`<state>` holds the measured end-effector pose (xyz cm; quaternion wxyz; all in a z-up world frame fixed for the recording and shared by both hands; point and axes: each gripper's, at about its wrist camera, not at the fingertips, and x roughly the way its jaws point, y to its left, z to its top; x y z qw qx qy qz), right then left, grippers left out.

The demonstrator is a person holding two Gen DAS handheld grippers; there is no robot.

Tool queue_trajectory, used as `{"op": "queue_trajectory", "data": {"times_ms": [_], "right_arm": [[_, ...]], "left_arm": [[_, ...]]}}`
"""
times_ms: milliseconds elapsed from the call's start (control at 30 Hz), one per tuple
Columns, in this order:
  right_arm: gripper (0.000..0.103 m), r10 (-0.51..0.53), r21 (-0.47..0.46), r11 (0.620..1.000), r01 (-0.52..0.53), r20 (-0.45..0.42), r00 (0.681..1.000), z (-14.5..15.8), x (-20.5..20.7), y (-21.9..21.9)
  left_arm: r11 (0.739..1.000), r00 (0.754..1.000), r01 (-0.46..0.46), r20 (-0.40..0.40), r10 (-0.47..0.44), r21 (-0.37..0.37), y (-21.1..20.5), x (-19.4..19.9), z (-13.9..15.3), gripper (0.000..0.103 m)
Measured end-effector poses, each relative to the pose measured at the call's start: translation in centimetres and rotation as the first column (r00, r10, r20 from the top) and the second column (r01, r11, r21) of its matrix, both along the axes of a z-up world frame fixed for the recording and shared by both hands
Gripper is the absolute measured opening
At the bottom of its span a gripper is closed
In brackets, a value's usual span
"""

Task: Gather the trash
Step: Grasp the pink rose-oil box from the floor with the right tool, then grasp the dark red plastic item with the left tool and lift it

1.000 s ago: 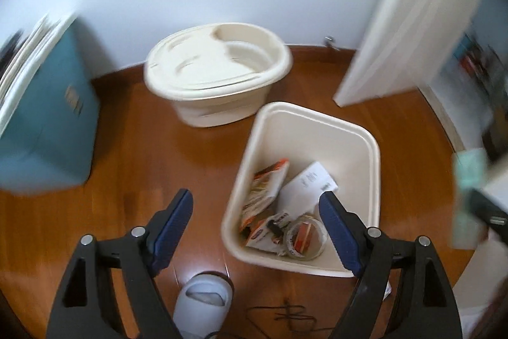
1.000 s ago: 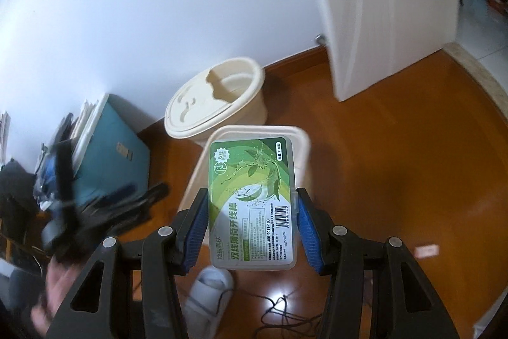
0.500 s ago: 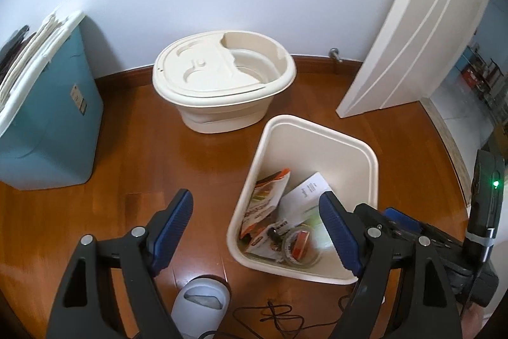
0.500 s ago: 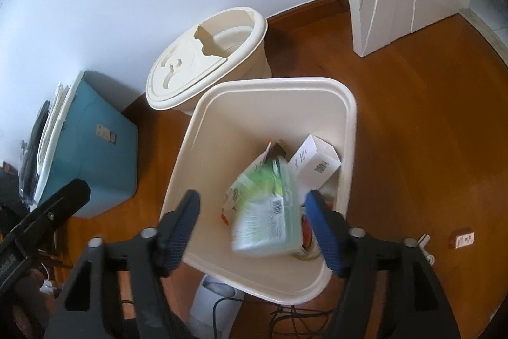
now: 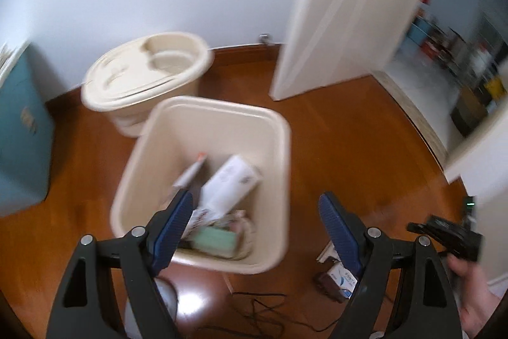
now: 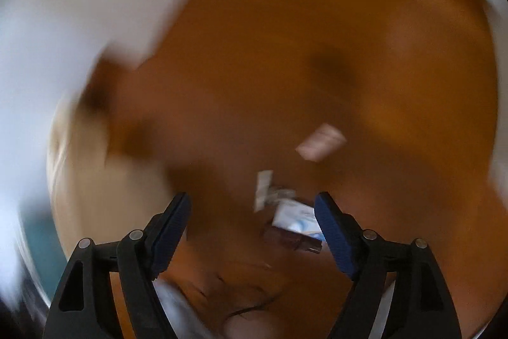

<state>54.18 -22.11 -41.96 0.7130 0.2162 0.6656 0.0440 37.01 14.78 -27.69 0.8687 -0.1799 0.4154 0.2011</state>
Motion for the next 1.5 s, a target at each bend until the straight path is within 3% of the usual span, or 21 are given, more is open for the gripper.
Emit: {"op": "queue_trajectory", "data": {"times_ms": [67,167,300,400,533,700,800,867,967,1033,1067,1133,1233,1267,1367,1433,1500], "right_arm": [[0.082,-0.164,0.009,0.986,0.164,-0.048,0.985,-4.9,0.8,-3.2],[0.082,-0.275,-0.004,0.961,0.275,-0.067,0.959,-10.7,1.6,-4.4],[0.080,-0.305,0.001,0.952,0.306,-0.089,0.948,-15.6,2.7,-3.4],[0.074,-0.282,-0.020,0.959,0.281,-0.078,0.956,-17.2,3.7,-2.3],[0.057,-0.256,-0.067,0.966,0.249,-0.127,0.958,-19.4,4.2,-1.4],[0.033,-0.136,-0.071,0.989,0.129,-0.109,0.985,-18.6,4.2,-0.4],[0.031,-0.010,-0.069,0.998,0.007,-0.040,0.999,-15.9,4.2,-1.6],[0.031,0.044,-0.055,0.998,-0.043,0.009,0.999,-13.6,4.0,-3.4],[0.031,0.047,-0.036,0.998,-0.045,0.055,0.997,-11.1,3.5,-7.3],[0.031,0.045,-0.035,0.999,-0.042,0.079,0.996,-10.1,3.3,-9.0],[0.031,0.053,-0.034,0.998,-0.050,0.097,0.994,-10.1,3.2,-9.9],[0.031,0.086,-0.036,0.996,-0.082,0.137,0.987,-9.5,2.6,-11.0],[0.031,0.107,-0.022,0.994,-0.105,0.208,0.972,-8.5,0.8,-12.7],[0.031,0.091,0.007,0.995,-0.095,0.221,0.971,-8.3,0.0,-13.5],[0.032,0.059,0.056,0.996,-0.074,0.227,0.972,-8.4,-1.9,-15.8],[0.032,0.049,0.062,0.996,-0.067,0.251,0.967,-8.5,-3.0,-16.5],[0.032,0.016,0.099,0.994,-0.042,0.250,0.968,-8.8,-4.0,-17.3]], "left_arm": [[0.997,0.998,0.065,0.011,-0.066,0.038,-2.3,1.4,-0.8,0.082],[0.990,0.993,0.113,0.002,-0.114,0.081,-4.4,2.8,-2.2,0.082],[0.984,0.990,0.143,-0.025,-0.141,0.105,-5.9,4.1,-4.3,0.082],[0.981,0.987,0.160,-0.047,-0.156,0.109,-7.1,4.5,-5.8,0.082],[0.976,0.980,0.191,-0.075,-0.184,0.106,-8.3,4.8,-7.4,0.082],[0.964,0.959,0.265,-0.107,-0.263,0.011,-9.5,5.8,-9.2,0.082],[0.959,0.943,0.274,-0.178,-0.282,-0.070,-10.5,7.2,-11.0,0.082],[0.948,0.936,0.253,-0.200,-0.290,-0.192,-11.0,8.3,-12.8,0.082],[0.941,0.925,0.203,-0.263,-0.275,-0.271,-13.0,9.6,-15.5,0.082],[0.901,0.925,0.082,-0.303,-0.228,-0.425,-13.4,9.9,-18.6,0.081],[0.890,0.920,0.008,-0.346,-0.186,-0.457,-13.5,9.8,-20.0,0.081],[0.880,0.911,-0.093,-0.396,-0.114,-0.467,-14.1,9.3,-22.1,0.081],[0.914,0.919,-0.043,-0.375,-0.123,-0.403,-16.3,8.6,-23.5,0.081],[0.915,0.914,-0.042,-0.386,-0.127,-0.401,-16.8,8.2,-24.2,0.081],[0.884,0.893,-0.181,-0.448,-0.036,-0.432,-16.3,6.2,-27.1,0.081],[0.849,0.879,-0.298,-0.473,0.066,-0.436,-15.6,4.9,-28.7,0.081],[0.826,0.860,-0.352,-0.500,0.100,-0.440,-15.7,4.3,-30.3,0.081]]}}
